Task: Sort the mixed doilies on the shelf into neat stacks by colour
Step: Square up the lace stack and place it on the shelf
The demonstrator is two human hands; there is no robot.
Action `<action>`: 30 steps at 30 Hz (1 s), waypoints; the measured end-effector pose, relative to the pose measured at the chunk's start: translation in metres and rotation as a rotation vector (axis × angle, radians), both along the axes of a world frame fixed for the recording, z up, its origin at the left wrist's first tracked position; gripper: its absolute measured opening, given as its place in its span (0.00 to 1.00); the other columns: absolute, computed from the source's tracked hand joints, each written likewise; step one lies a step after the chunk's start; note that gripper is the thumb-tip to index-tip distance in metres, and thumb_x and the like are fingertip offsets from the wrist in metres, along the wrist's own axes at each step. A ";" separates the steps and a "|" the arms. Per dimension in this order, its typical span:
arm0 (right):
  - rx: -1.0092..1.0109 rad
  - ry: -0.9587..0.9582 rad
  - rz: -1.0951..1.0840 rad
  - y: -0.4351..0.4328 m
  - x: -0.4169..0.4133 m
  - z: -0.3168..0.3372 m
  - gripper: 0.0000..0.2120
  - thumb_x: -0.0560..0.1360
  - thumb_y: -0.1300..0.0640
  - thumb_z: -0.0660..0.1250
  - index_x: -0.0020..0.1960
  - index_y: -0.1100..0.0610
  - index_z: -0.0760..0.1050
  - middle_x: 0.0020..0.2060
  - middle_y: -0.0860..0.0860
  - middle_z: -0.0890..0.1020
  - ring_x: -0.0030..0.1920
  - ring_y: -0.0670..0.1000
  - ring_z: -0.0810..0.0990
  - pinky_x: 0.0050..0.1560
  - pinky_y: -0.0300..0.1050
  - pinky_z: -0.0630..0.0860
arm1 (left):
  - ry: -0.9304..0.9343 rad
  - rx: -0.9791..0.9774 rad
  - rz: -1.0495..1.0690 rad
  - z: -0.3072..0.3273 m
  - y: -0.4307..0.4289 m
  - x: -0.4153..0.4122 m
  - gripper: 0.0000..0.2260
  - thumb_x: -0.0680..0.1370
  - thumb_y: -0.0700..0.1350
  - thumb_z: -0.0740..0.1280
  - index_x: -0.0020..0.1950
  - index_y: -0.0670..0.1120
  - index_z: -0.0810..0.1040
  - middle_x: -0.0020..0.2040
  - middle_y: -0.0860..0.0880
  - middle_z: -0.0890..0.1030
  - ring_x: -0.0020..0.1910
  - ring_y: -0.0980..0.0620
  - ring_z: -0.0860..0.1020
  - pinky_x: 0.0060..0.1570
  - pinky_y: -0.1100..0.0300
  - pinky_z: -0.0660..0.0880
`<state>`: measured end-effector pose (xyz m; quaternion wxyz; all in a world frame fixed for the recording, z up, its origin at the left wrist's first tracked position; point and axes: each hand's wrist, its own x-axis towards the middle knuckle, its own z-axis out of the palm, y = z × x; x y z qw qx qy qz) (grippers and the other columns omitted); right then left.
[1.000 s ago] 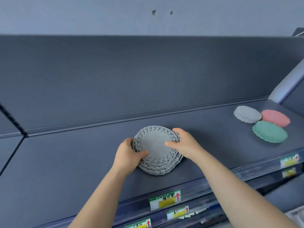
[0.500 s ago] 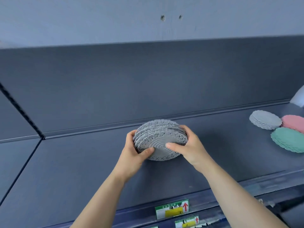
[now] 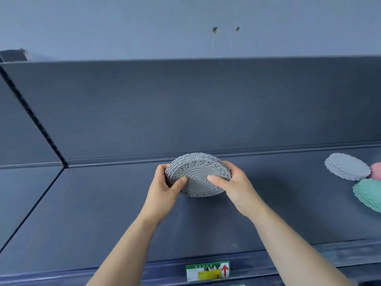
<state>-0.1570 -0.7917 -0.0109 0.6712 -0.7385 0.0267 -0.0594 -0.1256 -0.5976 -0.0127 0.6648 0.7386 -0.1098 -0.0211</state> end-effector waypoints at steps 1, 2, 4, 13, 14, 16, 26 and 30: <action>0.054 0.006 0.026 -0.001 0.001 0.002 0.17 0.70 0.58 0.73 0.57 0.50 0.77 0.52 0.49 0.84 0.54 0.50 0.82 0.60 0.51 0.76 | -0.040 0.005 0.010 0.006 0.001 0.000 0.12 0.75 0.44 0.70 0.55 0.51 0.72 0.51 0.54 0.82 0.53 0.55 0.79 0.56 0.57 0.75; 0.087 0.013 0.055 -0.004 0.002 0.003 0.19 0.68 0.58 0.73 0.58 0.50 0.77 0.53 0.50 0.84 0.56 0.51 0.82 0.61 0.50 0.75 | -0.070 0.000 0.005 0.011 0.004 0.001 0.13 0.74 0.45 0.71 0.56 0.52 0.72 0.52 0.54 0.81 0.53 0.55 0.79 0.55 0.57 0.75; 0.087 0.024 0.087 -0.008 0.001 0.003 0.25 0.64 0.59 0.75 0.60 0.51 0.75 0.56 0.50 0.82 0.58 0.51 0.81 0.61 0.48 0.75 | -0.051 -0.010 -0.028 0.012 0.011 0.001 0.19 0.71 0.49 0.73 0.58 0.54 0.72 0.55 0.54 0.80 0.55 0.55 0.79 0.56 0.57 0.75; 0.008 0.029 0.057 -0.001 0.000 0.003 0.19 0.69 0.65 0.73 0.57 0.51 0.74 0.52 0.49 0.84 0.53 0.48 0.82 0.62 0.51 0.76 | -0.075 0.180 -0.017 0.003 0.009 -0.008 0.15 0.77 0.41 0.66 0.58 0.53 0.66 0.51 0.56 0.79 0.48 0.57 0.78 0.47 0.70 0.73; -0.025 0.026 0.068 -0.005 0.000 0.005 0.21 0.68 0.64 0.74 0.58 0.50 0.74 0.53 0.47 0.83 0.54 0.47 0.81 0.61 0.50 0.76 | -0.080 0.174 -0.029 0.002 0.012 -0.009 0.16 0.77 0.41 0.67 0.58 0.54 0.65 0.51 0.56 0.78 0.47 0.58 0.77 0.47 0.70 0.74; -0.123 0.007 0.046 -0.004 -0.002 0.007 0.29 0.65 0.58 0.76 0.61 0.45 0.70 0.58 0.42 0.78 0.58 0.43 0.78 0.60 0.43 0.74 | -0.043 0.150 -0.061 -0.003 0.014 -0.011 0.18 0.77 0.40 0.67 0.57 0.56 0.63 0.54 0.56 0.76 0.48 0.61 0.77 0.48 0.68 0.74; -0.147 0.098 0.075 -0.001 -0.011 -0.001 0.20 0.70 0.58 0.73 0.59 0.48 0.72 0.52 0.44 0.83 0.55 0.45 0.81 0.61 0.47 0.75 | -0.052 0.195 -0.094 -0.006 0.020 -0.013 0.15 0.79 0.40 0.63 0.60 0.52 0.61 0.55 0.52 0.76 0.49 0.53 0.75 0.54 0.58 0.74; -0.168 0.017 0.012 0.005 -0.015 0.001 0.18 0.73 0.59 0.70 0.59 0.47 0.70 0.53 0.42 0.82 0.54 0.41 0.80 0.59 0.44 0.74 | -0.138 0.255 -0.088 -0.010 0.017 -0.017 0.14 0.80 0.37 0.59 0.59 0.51 0.59 0.54 0.51 0.75 0.49 0.53 0.75 0.49 0.64 0.73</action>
